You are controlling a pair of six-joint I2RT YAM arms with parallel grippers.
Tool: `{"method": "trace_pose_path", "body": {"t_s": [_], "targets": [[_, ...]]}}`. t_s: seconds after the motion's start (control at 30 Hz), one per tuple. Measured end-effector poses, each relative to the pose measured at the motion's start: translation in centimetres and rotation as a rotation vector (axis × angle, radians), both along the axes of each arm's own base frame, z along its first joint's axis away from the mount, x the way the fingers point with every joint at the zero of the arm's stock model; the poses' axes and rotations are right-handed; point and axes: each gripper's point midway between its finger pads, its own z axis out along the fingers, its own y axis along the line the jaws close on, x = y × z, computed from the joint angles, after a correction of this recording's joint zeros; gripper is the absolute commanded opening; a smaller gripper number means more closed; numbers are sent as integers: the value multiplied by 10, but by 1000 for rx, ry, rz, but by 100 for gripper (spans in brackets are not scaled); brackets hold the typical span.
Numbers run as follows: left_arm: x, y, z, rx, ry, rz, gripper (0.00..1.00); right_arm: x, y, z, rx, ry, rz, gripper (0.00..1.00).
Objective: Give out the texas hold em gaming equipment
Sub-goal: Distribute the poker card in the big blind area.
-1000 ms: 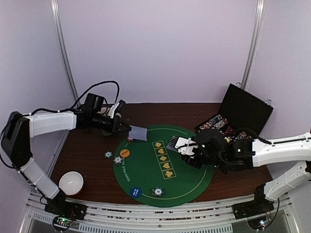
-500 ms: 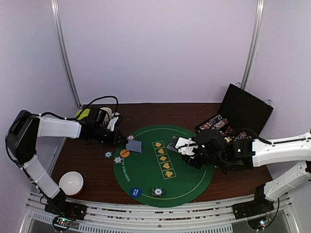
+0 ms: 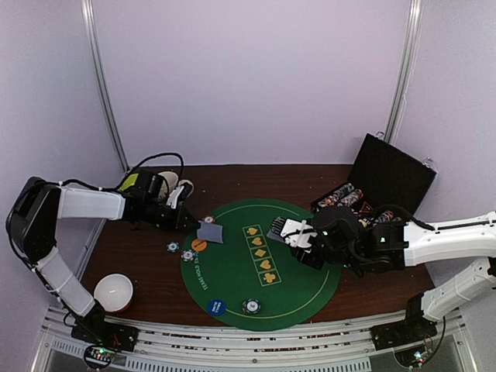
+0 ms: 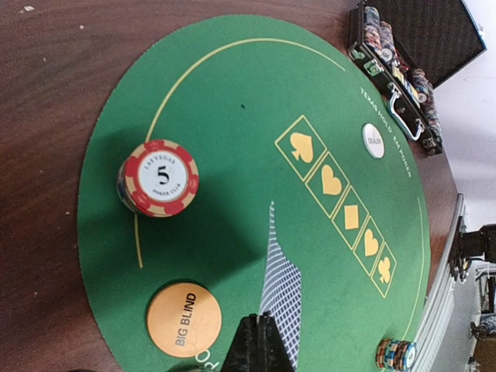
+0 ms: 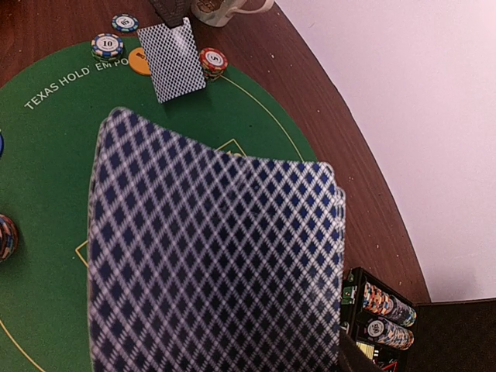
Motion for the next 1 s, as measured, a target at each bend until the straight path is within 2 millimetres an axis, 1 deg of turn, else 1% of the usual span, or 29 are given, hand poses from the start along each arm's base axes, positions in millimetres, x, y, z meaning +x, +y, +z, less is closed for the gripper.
{"method": "trace_pose_path", "body": {"t_s": [0.17,0.37,0.47,0.6,0.8,1.0], "targets": [[-8,-5,-16,-13,56,-45,0,0,0,0,-1,0,0,47],[-11,-4,-42,21,125,-58,0,0,0,0,-2,0,0,47],[-14,-5,-50,29,146,-62,0,0,0,0,-2,-1,-1,47],[-14,-7,-51,38,146,-66,0,0,-1,0,-2,-2,-3,47],[-3,-11,-47,55,116,-57,0,0,-1,2,2,-4,-3,47],[-9,-17,-55,63,137,-68,0,0,-2,0,-2,-3,-5,47]]}}
